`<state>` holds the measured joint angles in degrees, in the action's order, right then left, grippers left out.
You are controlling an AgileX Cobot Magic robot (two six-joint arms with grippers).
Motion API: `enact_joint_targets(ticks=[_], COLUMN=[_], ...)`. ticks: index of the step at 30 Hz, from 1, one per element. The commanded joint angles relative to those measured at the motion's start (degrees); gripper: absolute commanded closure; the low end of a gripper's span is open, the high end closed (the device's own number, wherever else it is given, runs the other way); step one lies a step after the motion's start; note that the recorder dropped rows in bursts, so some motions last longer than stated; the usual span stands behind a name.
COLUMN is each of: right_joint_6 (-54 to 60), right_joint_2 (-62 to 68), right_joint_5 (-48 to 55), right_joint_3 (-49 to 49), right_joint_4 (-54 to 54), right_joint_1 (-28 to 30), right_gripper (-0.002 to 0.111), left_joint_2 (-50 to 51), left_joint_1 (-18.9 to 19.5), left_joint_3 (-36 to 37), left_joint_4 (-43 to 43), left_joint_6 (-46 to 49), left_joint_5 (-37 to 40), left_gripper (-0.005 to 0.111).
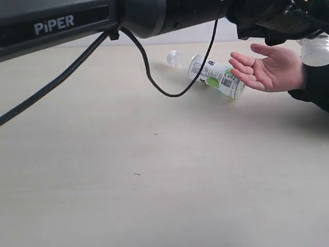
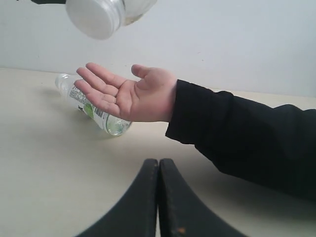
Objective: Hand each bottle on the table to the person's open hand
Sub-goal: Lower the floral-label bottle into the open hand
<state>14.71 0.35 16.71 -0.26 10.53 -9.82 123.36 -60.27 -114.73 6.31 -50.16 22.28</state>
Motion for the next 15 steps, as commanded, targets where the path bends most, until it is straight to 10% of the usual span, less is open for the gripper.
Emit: enact_joint_targets(ticks=[1,15], right_joint_6=[0.2,0.2], right_joint_2=[-0.4,-0.4], right_joint_5=[-0.3,-0.3], right_joint_3=[0.3,0.3], right_joint_4=[0.0,0.0], right_joint_1=[0.3,0.3], right_gripper=[0.108,0.108], left_joint_2=[1.5,11.6], left_joint_1=[1.9,3.1], left_joint_3=[1.1,1.3], left_joint_4=[0.8,0.6], left_joint_6=[-7.6,-16.7], left_joint_5=[-7.4,-14.4], left_gripper=[0.107,0.107])
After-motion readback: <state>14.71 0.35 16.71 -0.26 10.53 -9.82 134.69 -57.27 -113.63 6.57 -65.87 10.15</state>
